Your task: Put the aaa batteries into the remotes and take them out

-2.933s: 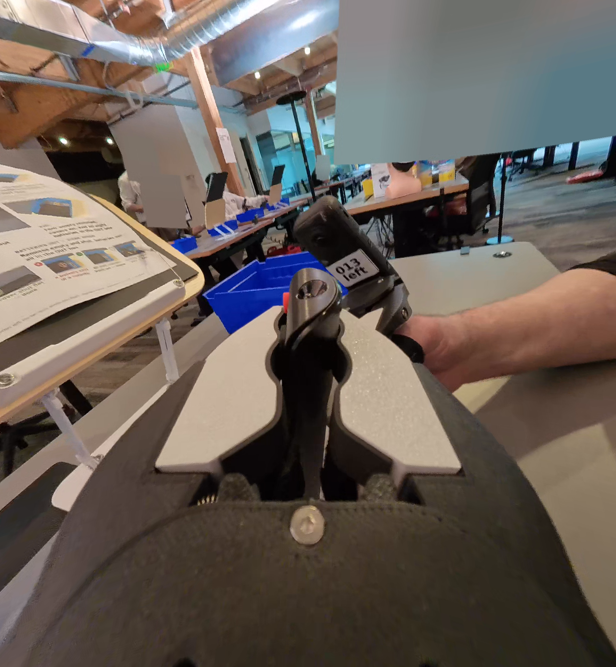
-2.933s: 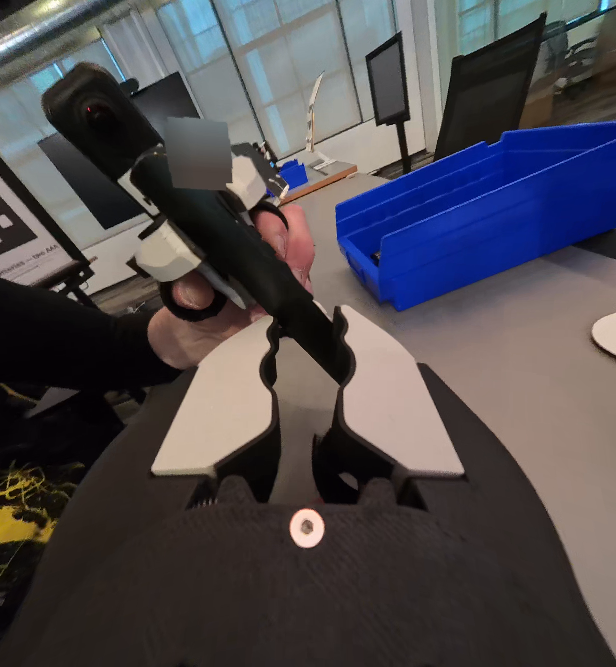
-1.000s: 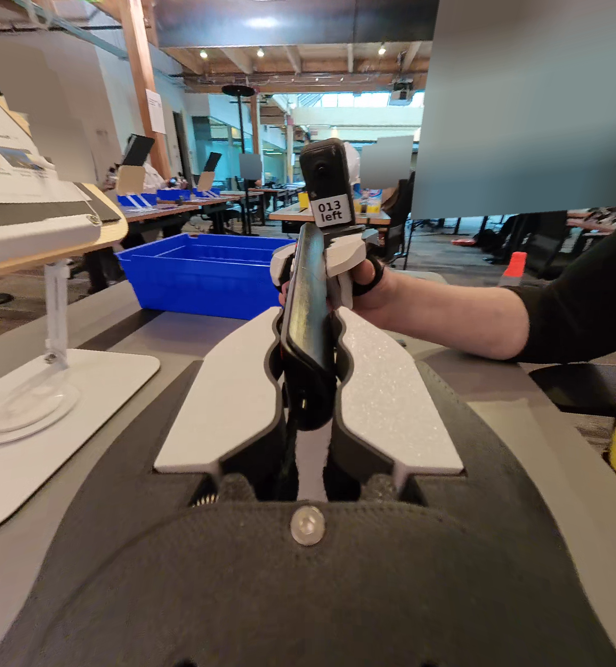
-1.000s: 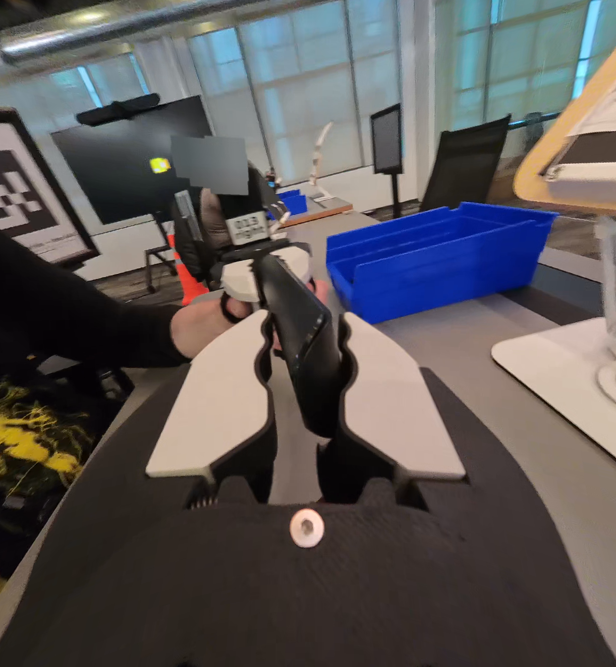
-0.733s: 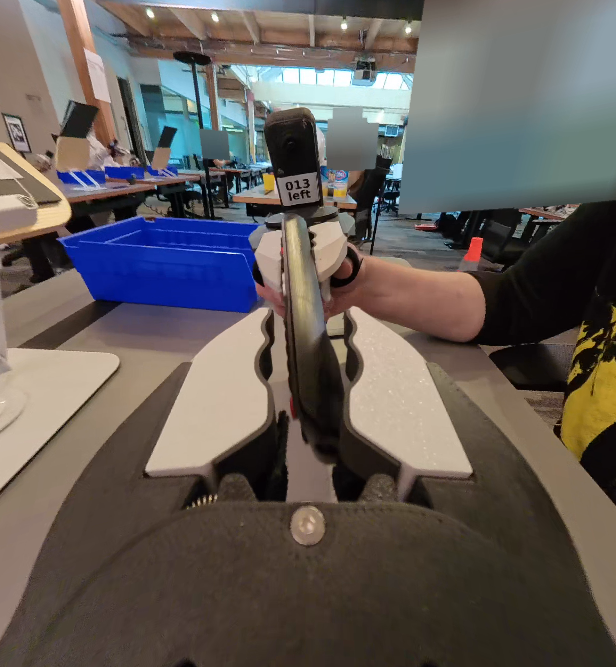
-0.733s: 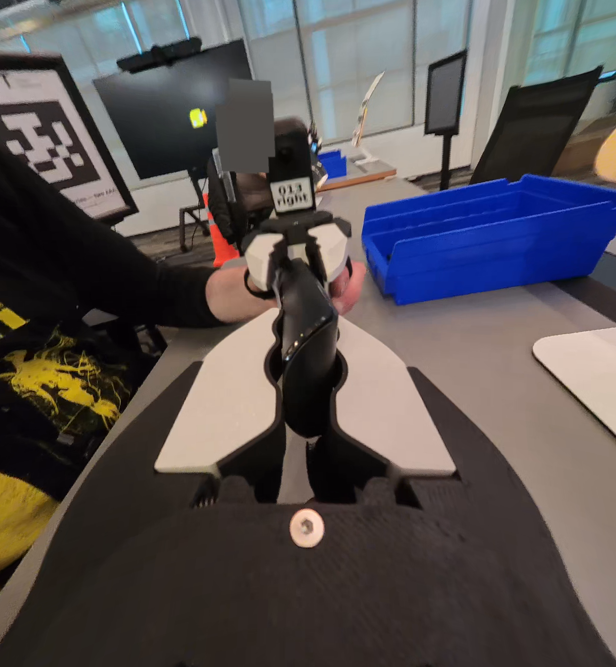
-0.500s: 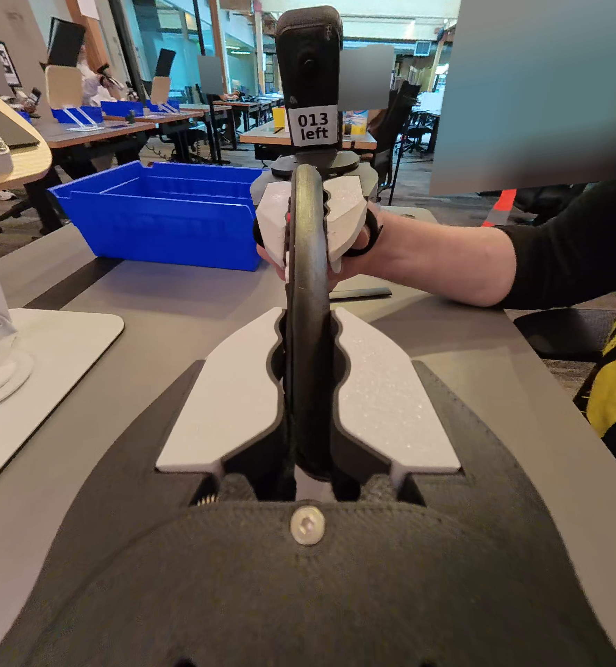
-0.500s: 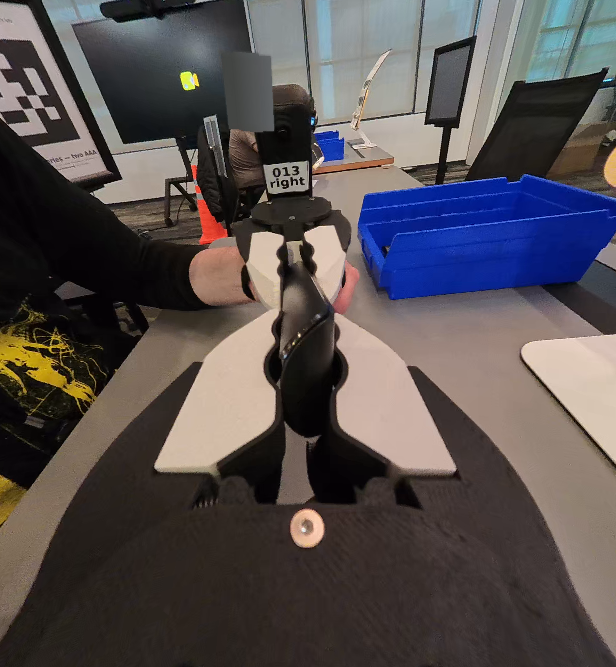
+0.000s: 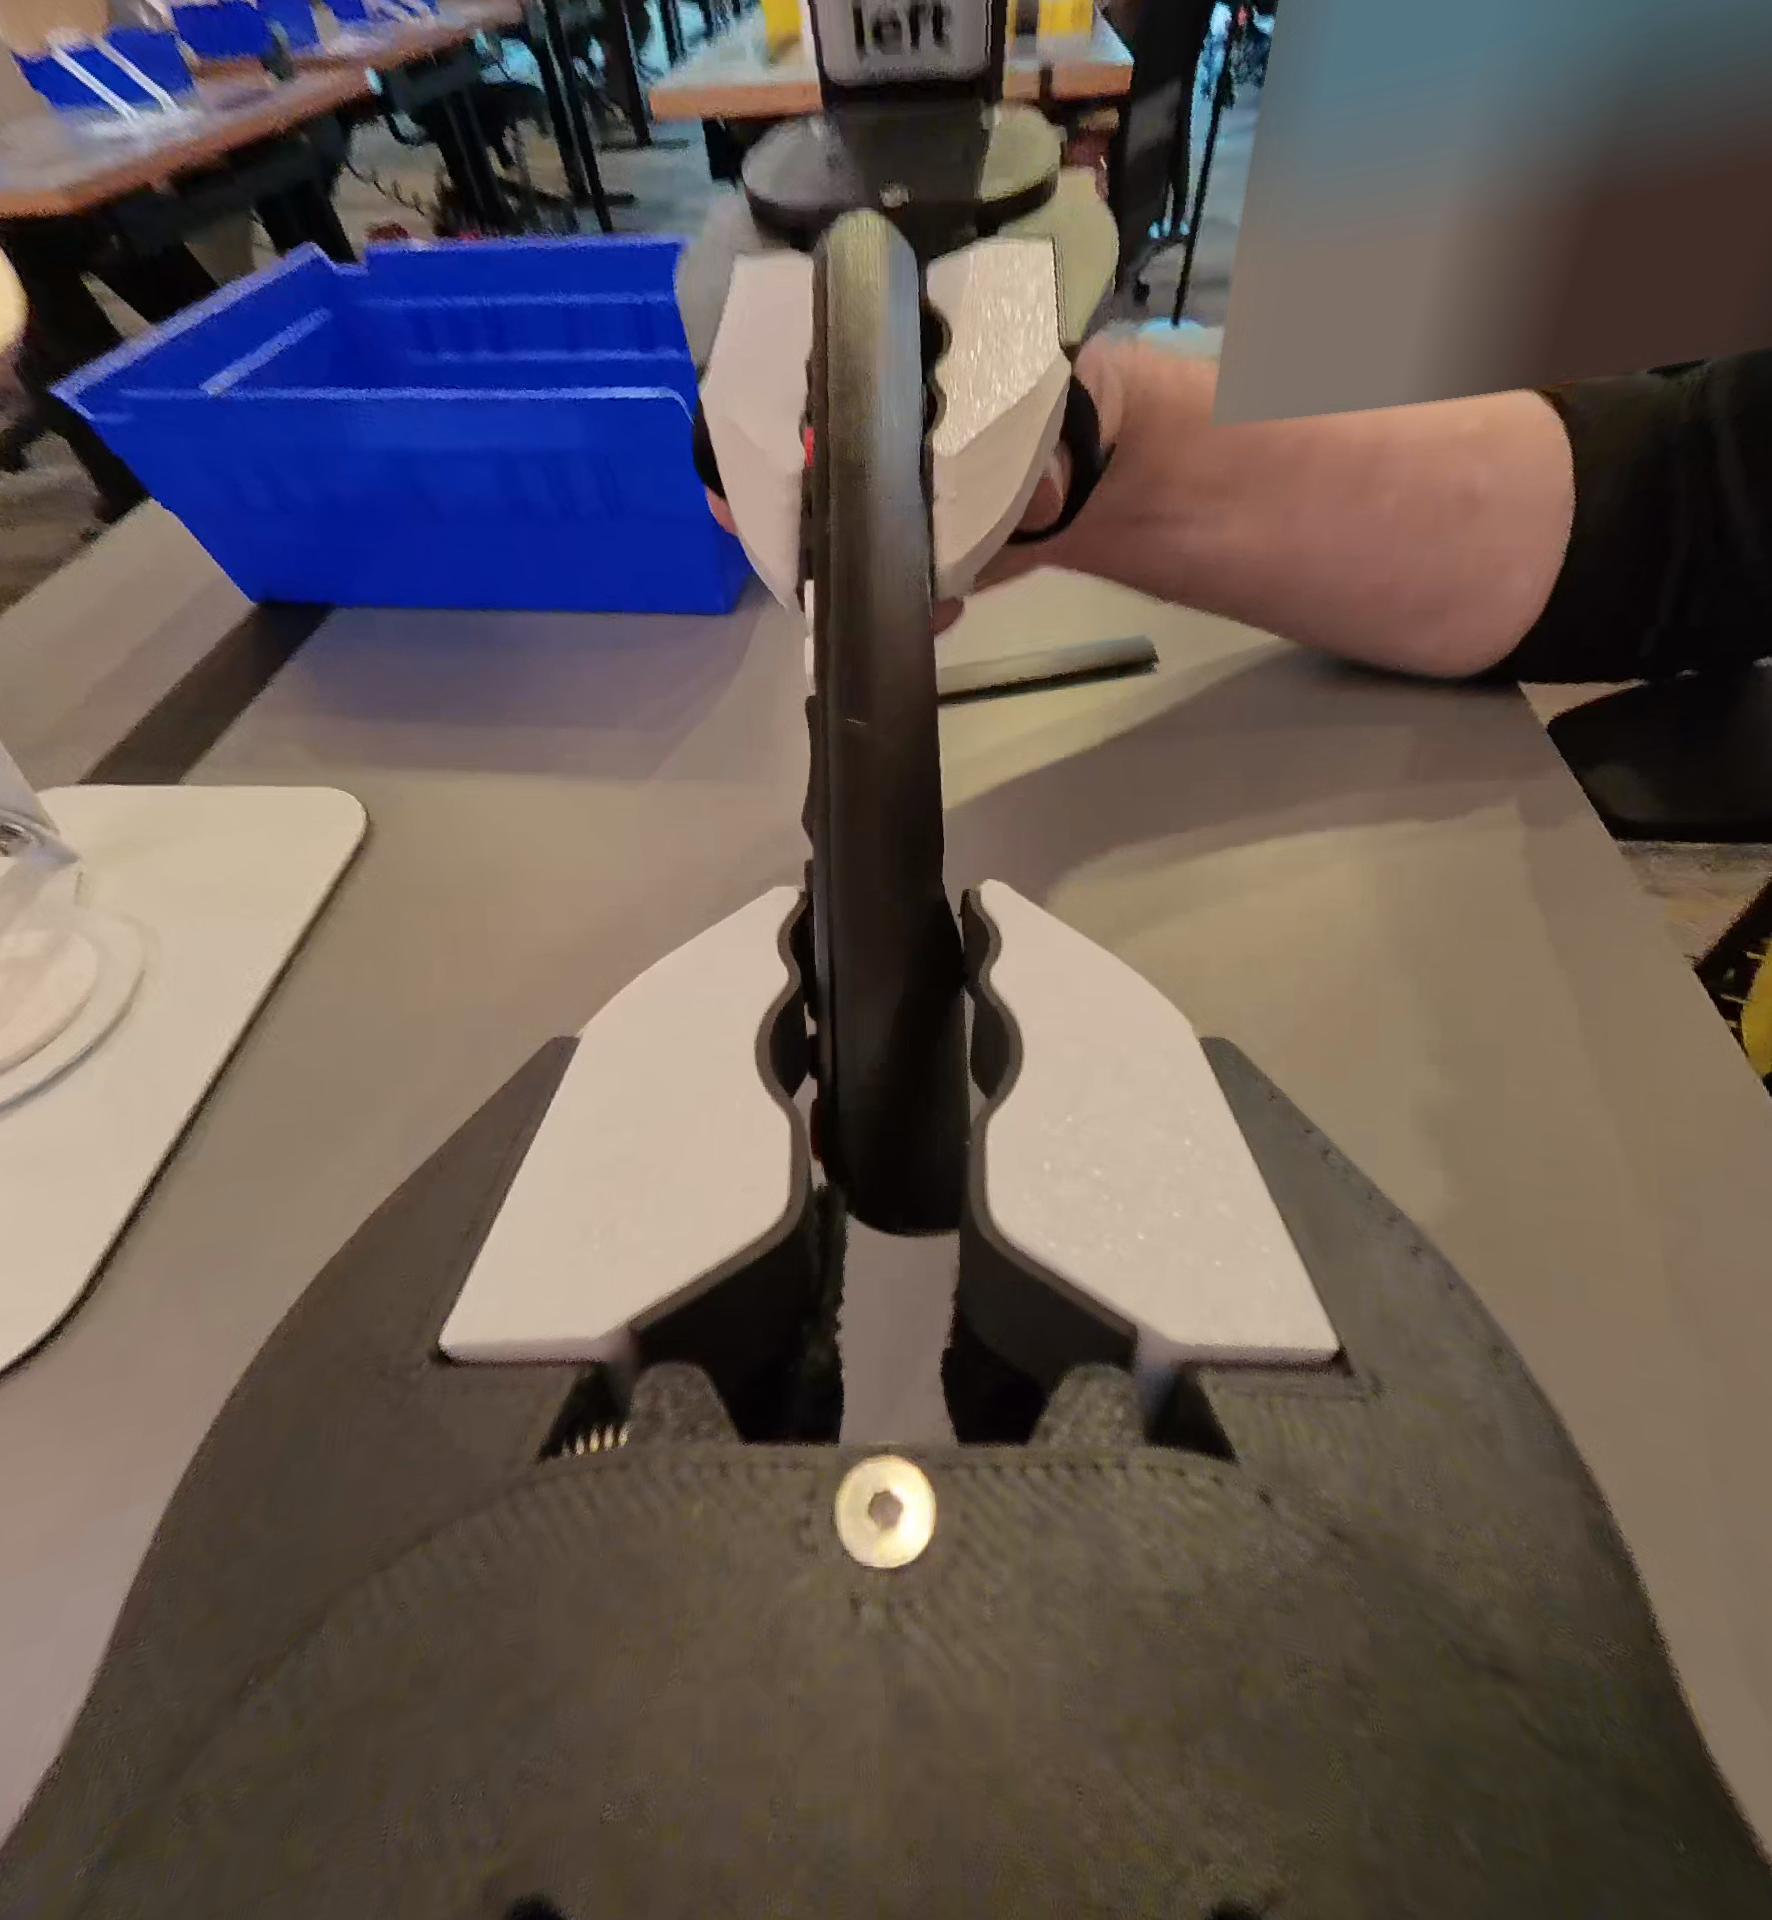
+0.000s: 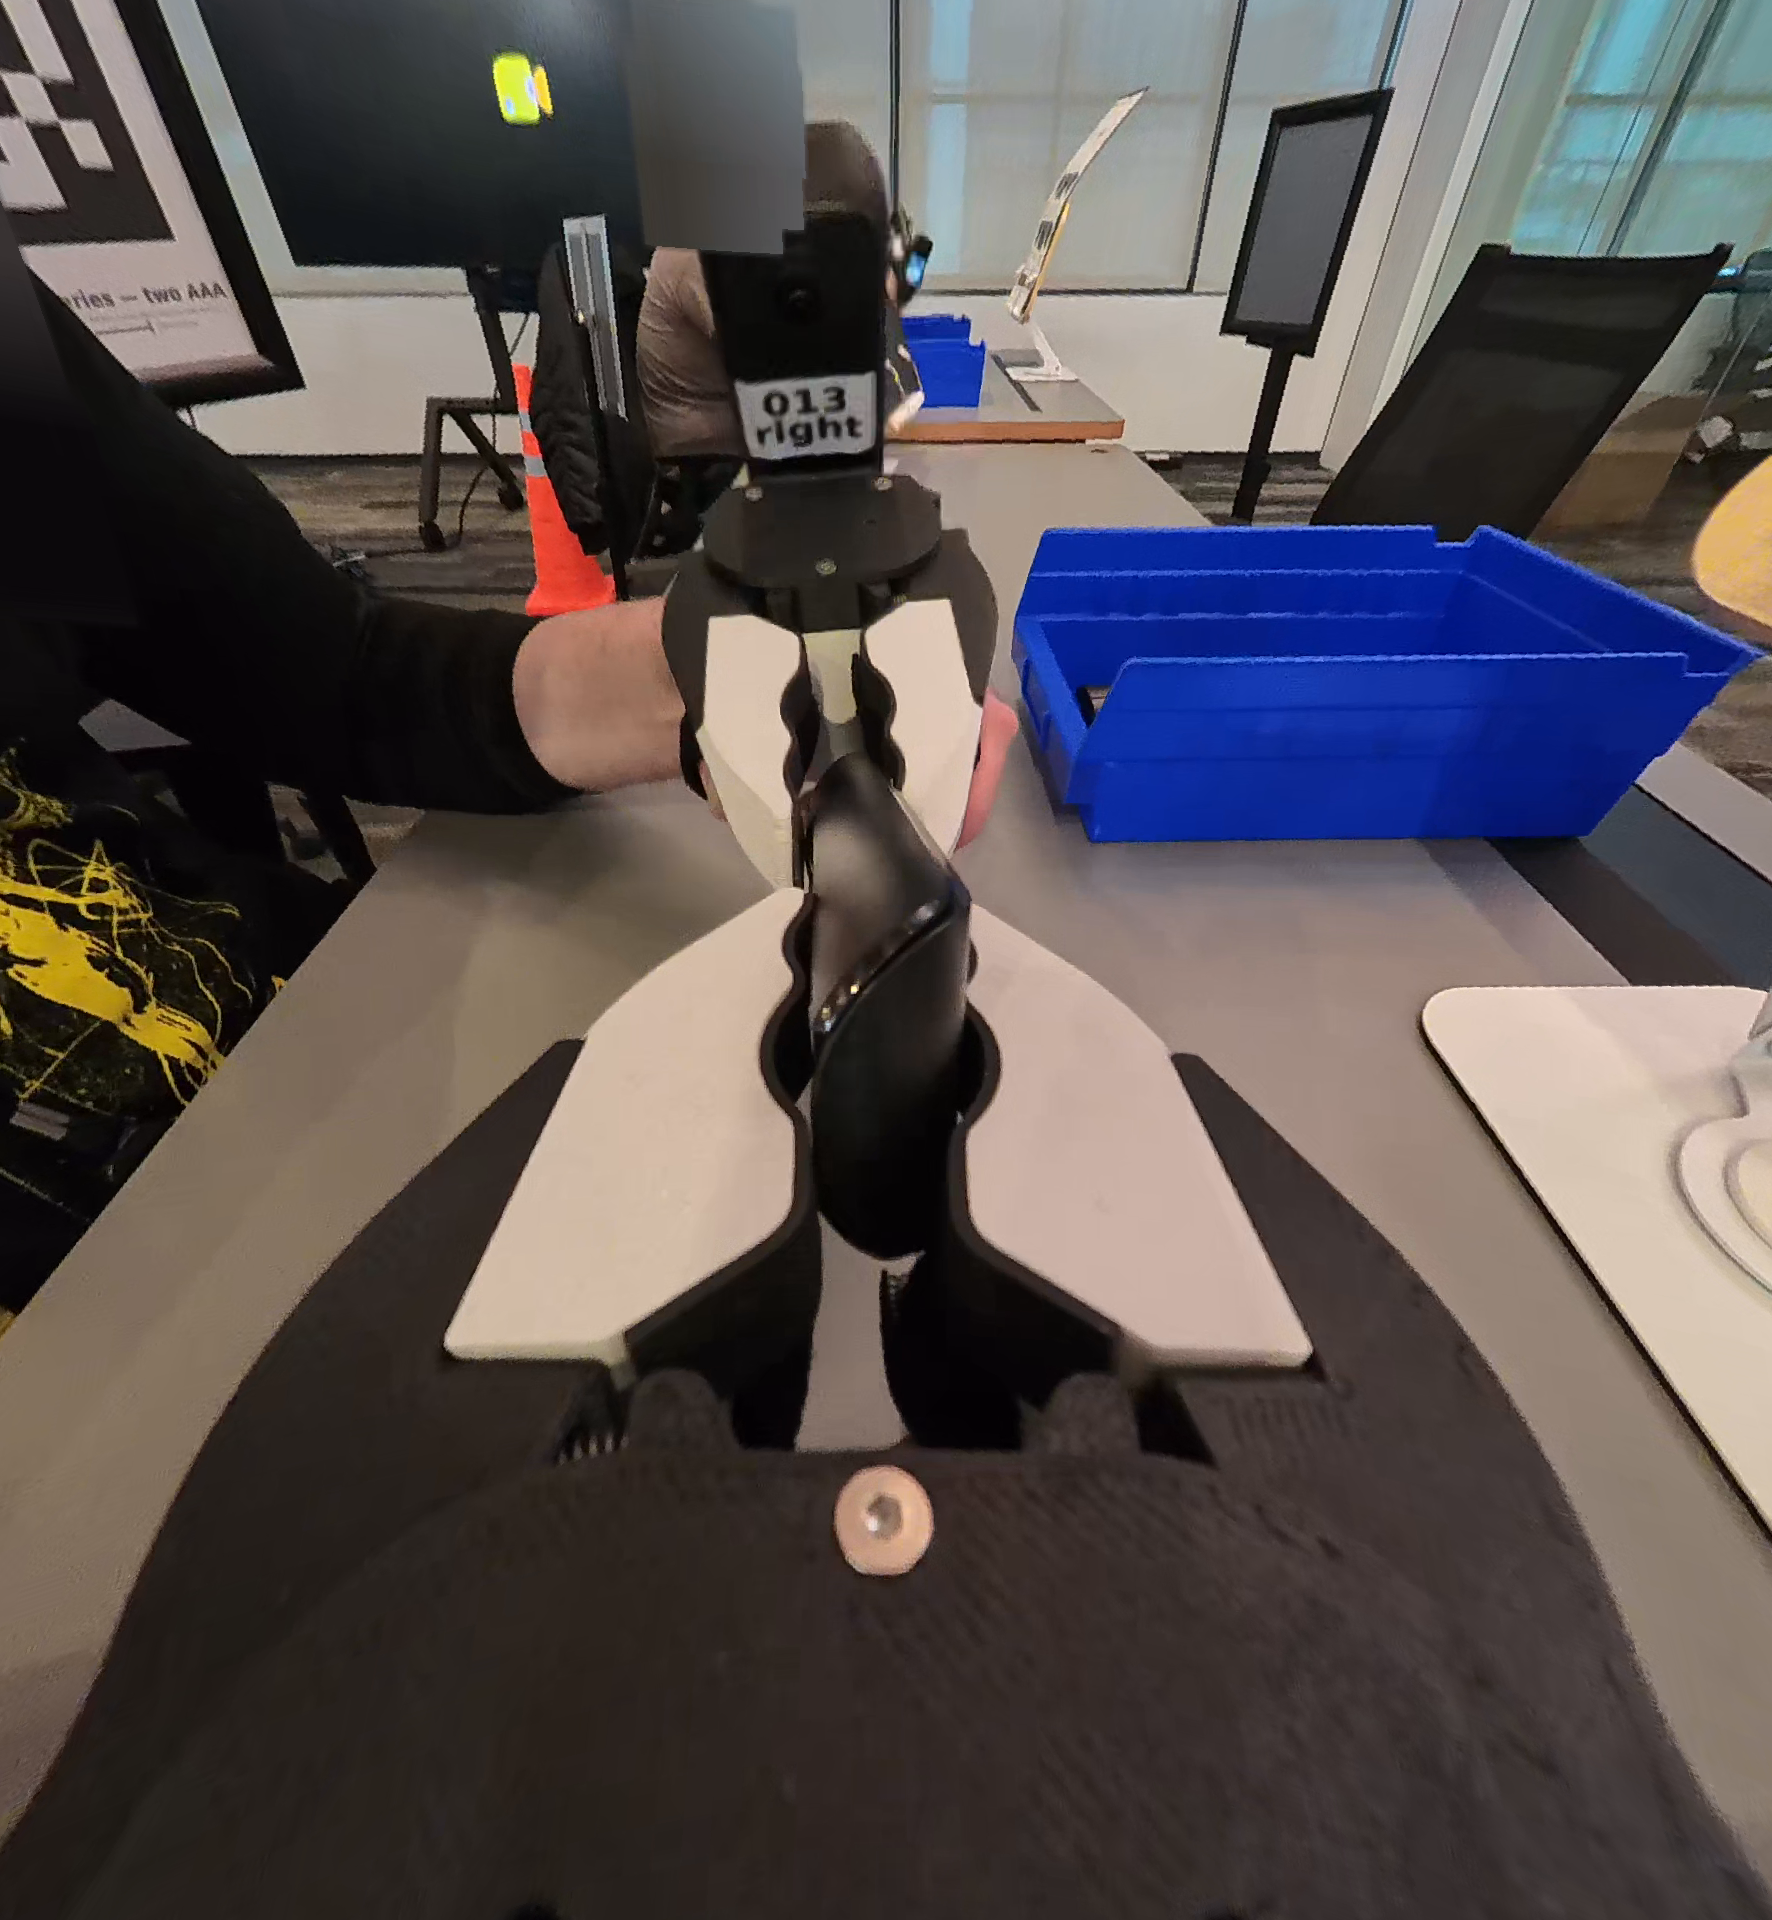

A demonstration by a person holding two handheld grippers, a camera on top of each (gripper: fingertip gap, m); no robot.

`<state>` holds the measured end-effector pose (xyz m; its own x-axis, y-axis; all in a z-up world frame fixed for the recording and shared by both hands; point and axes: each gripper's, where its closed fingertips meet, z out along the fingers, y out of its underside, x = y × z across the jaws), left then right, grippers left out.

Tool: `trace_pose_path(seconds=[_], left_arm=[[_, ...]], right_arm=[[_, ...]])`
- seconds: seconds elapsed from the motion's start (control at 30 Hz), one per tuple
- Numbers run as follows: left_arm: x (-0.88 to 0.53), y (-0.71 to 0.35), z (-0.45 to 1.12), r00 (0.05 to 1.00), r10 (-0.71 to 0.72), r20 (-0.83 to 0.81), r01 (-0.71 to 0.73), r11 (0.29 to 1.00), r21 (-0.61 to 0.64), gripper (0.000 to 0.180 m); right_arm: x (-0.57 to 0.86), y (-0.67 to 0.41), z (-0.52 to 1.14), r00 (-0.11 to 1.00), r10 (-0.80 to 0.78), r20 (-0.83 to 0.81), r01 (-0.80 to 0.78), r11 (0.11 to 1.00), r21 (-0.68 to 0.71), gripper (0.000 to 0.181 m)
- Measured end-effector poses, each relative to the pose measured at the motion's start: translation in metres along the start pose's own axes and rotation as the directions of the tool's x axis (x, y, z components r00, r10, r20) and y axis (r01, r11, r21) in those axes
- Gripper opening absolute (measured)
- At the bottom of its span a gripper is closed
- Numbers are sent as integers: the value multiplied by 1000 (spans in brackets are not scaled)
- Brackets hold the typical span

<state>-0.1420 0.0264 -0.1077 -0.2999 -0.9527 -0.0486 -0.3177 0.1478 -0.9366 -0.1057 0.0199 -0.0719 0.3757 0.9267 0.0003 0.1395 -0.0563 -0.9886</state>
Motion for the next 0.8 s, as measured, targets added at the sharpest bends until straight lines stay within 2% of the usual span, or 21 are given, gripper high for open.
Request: trace_pose_path(seconds=[0.17, 0.37, 0.4, 0.47, 0.53, 0.7, 0.8], left_arm=[[12, 27, 16, 998, -1, -58, -7, 989, -147, 27], [3, 22, 18, 1000, 1, 1, -1, 994, -111, 25], [-1, 22, 17, 1000, -15, 21, 17, 994, -105, 25], [-12, 25, 16, 996, -61, 69, 68, 992, -102, 25], [-21, 24, 14, 985, -130, 109, 138, 988, -63, 24], [-29, 29, 18, 970, -140, 200, 161, 982, -96, 24], [-29, 27, 22, 963, -109, 246, 141, 983, -117, 24]], right_arm=[[-9, 10, 6, 998, -56, 20, 57, 993, -101, 21], [0, 2, 5, 995, -85, -49, 82, 995, -58, 24], [7, 1, 4, 990, -91, -106, 84, 994, -63, 29], [24, -1, -2, 958, -145, -246, 127, 988, -87, 57], [39, 0, -10, 889, -248, -385, 197, 966, -169, 81], [56, 0, -3, 781, -329, -531, 235, 942, -239, 101], [64, 14, 5, 744, -378, -550, 232, 919, -318, 114]])
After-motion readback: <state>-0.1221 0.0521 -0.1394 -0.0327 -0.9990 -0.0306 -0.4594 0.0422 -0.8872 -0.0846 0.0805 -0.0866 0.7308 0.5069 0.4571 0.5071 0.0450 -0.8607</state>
